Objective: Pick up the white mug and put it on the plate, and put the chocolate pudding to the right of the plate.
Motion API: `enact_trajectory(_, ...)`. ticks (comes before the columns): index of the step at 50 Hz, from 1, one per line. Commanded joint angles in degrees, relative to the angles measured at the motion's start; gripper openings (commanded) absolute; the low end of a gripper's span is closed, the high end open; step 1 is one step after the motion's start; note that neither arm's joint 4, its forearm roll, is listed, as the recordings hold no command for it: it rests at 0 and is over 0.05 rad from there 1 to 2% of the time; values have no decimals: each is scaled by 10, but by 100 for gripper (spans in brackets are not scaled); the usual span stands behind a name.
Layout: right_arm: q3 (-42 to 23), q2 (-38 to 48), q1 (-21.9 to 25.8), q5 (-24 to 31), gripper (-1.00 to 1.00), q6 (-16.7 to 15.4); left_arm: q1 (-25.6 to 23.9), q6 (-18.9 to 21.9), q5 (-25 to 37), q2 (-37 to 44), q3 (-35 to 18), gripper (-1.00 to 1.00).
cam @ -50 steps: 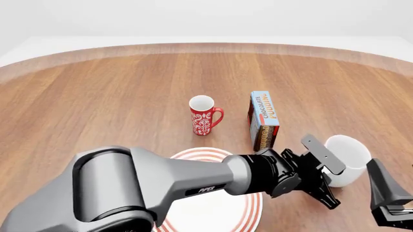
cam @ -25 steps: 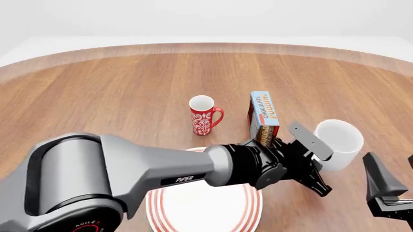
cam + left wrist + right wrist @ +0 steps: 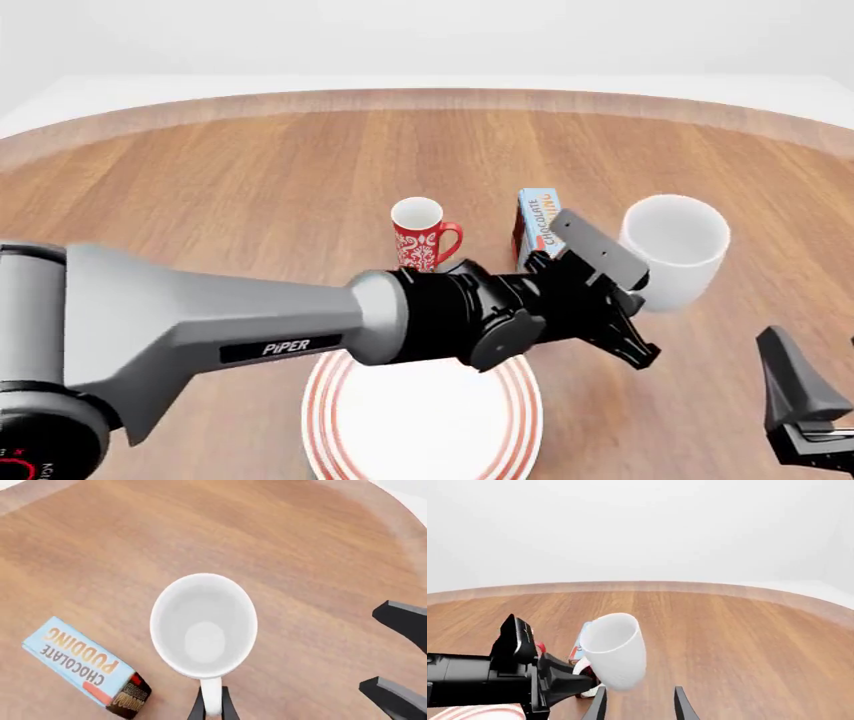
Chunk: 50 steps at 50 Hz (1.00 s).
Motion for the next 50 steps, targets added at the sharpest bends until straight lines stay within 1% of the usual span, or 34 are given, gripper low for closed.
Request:
enact_trajectory(1,0,-12,0,12,100,-1,4,7,-27,-59,55,-100)
enact_trajectory(12,-1,-12,2,10,100,-3,3,20,-57,-134,135,-100)
enact_trajectory(13,-1,-12,2,10,100,-3,3,20,-57,-134,136,-100)
enact_trajectory(22,-2,-12,5,7,100,-6,1,31,-76,-214,207,-100)
enact_trajectory(25,-2,-12,5,7,100,-7,0,32,-80,-228,221,-100)
enact_trajectory(26,-2,-12,5,6,100,-8,-1,33,-85,-236,234,-100)
enact_trajectory(38,-1,-12,5,5,100,-9,2,36,-91,-279,273,-100)
enact_trajectory(50,-1,-12,6,5,100,-7,9,28,-109,-308,321,-100)
